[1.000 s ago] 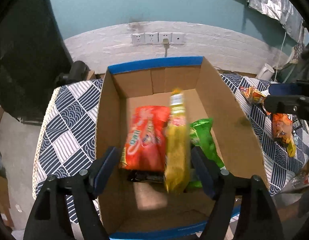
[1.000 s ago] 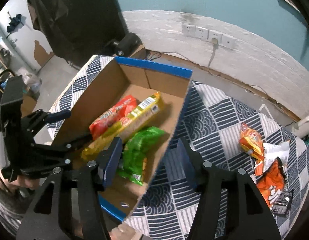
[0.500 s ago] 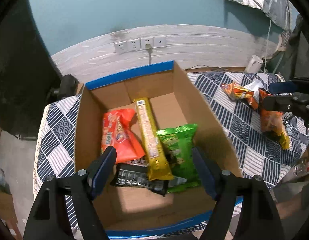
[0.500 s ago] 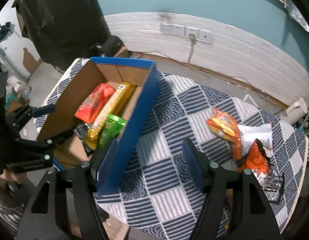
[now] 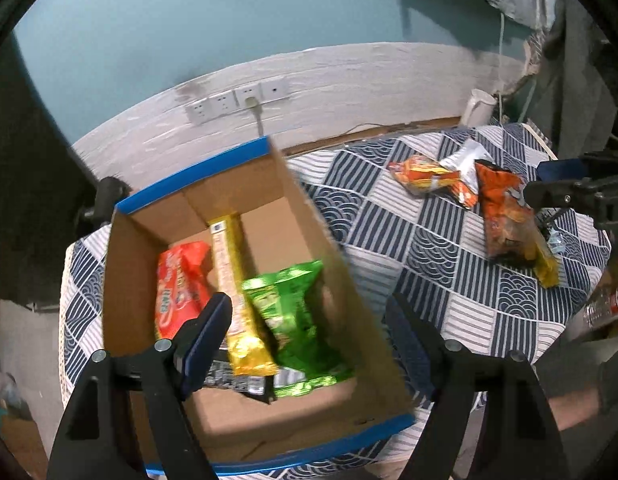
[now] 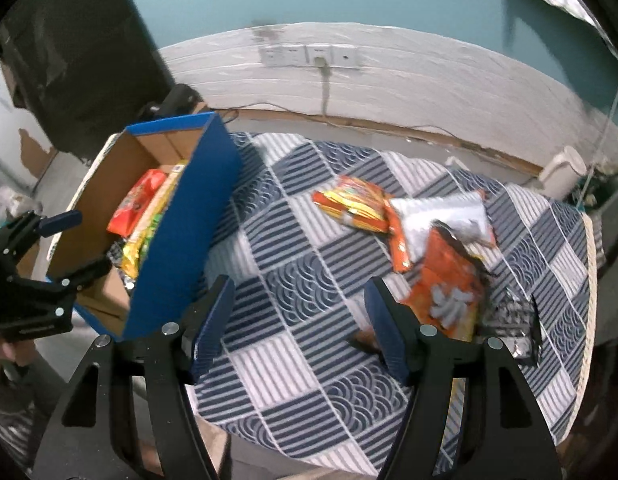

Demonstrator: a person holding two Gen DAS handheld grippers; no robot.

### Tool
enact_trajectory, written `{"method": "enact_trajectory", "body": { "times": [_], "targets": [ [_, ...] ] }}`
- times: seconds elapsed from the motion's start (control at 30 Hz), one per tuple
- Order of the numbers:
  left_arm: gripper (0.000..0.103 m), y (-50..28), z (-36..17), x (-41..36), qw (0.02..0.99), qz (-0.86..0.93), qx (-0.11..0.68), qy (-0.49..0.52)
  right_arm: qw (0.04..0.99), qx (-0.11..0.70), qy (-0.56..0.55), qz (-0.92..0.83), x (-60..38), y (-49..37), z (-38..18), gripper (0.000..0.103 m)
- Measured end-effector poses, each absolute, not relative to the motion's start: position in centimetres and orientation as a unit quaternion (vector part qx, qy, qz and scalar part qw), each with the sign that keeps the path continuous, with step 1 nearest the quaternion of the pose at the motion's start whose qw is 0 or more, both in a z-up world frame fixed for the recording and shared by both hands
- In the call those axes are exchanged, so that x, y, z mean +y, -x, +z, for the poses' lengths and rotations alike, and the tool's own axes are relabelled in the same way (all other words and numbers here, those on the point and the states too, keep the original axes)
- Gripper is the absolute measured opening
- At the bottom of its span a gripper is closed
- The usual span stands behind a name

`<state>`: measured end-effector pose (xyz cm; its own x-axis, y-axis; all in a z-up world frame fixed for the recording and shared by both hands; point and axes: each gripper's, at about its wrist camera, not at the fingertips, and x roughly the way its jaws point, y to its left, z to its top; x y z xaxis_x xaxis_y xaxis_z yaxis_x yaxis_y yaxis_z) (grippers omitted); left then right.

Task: Organize snacks
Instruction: 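Move both open tools back over the snack pile on the table, then grasp the orange octopus chip bag with the left tool while the right tool grasps the black snack bag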

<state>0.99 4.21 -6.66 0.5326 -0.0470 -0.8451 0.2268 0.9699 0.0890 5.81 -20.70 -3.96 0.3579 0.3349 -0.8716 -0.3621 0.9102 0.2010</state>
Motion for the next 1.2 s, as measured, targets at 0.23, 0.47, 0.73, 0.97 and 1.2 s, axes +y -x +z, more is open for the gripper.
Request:
{"method": "enact_trajectory", "body": {
  "times": [0.23,0.47,0.73,0.97,1.2],
  "targets": [
    [0.081,-1.1,-7.4,0.2,0.861,-0.106,0.485,-0.113,0.830,0.527,-0.014,0.180,-25.6,-5.6,-4.5,0.068],
    [0.081,-1.8,-8.1,-4.1,0.850,-0.132,0.491,-0.140,0.834,0.531,-0.040,0.142,-30.8,-5.6,-5.4,0.069],
    [0.081,-3.1,-8.9,-8.0,0.838,-0.152,0.501,-0.150,0.832,0.541,-0.070,0.104,-36.1,-5.5,-7.1,0.069],
    [0.081,-4.0,-10.0,-11.4,0.827,-0.170,0.511,-0.161,0.829,0.547,-0.085,0.081,-39.5,-5.7,-8.4,0.069],
    [0.081,-5.1,-11.2,-14.4,0.816,-0.185,0.521,-0.169,0.822,0.557,-0.095,0.073,-41.6,-5.8,-10.1,0.069]
  ]
}}
